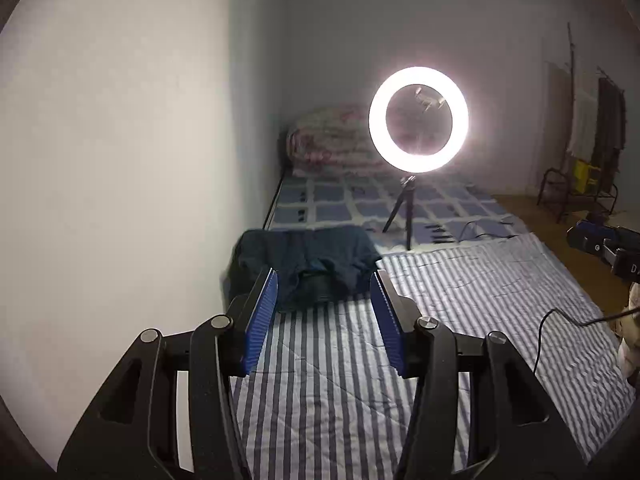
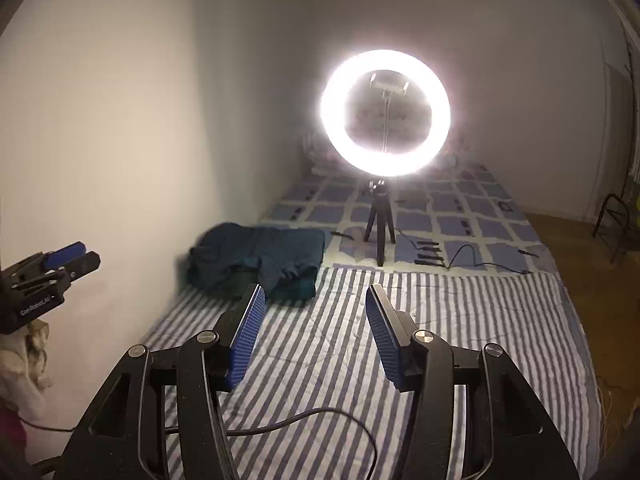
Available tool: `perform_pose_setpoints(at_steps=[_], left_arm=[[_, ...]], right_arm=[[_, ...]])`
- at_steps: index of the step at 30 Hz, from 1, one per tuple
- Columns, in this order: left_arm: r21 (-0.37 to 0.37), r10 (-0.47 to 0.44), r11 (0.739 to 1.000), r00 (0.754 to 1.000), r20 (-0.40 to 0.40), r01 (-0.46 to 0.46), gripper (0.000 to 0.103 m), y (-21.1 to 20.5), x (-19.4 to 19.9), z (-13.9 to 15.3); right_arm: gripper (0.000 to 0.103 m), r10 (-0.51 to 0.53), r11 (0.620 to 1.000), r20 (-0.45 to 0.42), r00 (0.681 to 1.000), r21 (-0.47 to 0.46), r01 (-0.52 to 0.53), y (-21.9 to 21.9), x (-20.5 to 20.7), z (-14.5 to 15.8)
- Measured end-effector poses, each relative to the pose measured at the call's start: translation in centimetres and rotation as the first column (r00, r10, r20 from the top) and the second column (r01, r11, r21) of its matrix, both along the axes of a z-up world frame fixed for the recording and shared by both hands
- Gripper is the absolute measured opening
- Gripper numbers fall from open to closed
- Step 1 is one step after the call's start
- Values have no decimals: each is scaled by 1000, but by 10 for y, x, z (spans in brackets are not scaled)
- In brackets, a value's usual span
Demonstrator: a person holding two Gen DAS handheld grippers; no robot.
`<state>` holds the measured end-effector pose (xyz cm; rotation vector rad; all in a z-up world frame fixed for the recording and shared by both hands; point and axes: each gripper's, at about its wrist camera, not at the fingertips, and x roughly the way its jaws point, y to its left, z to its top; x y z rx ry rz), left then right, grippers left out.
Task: Fold large clothes
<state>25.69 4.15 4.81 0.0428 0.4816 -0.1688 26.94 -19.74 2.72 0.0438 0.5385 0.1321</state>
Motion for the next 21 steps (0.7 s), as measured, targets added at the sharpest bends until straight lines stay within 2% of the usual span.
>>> perform_pose_setpoints(at_steps=[2, 5, 11, 15, 17, 21], left_arm=[[15, -12, 1000, 999, 40, 12, 52, 0, -42, 27], [2, -38, 999, 995, 88, 38, 59, 2, -91, 61], [-31, -73, 996, 981, 177, 80, 59, 11, -186, 125], [-41, -94, 994, 970, 226, 106, 61, 16, -229, 154], [-42, -99, 993, 963, 249, 113, 67, 19, -246, 167], [-64, -123, 987, 959, 257, 144, 68, 25, -261, 181]], right_arm=[[52, -9, 1000, 40, 999, 4, 9, -11, -41, 20], [59, -14, 1000, 89, 996, -5, 15, -24, -94, 43], [62, -26, 996, 187, 982, -77, 41, -36, -198, 88], [65, -25, 990, 238, 971, -131, 58, -33, -240, 112], [65, -38, 988, 266, 963, -136, 77, -32, -257, 128], [66, -40, 985, 287, 957, -151, 86, -26, -272, 150]])
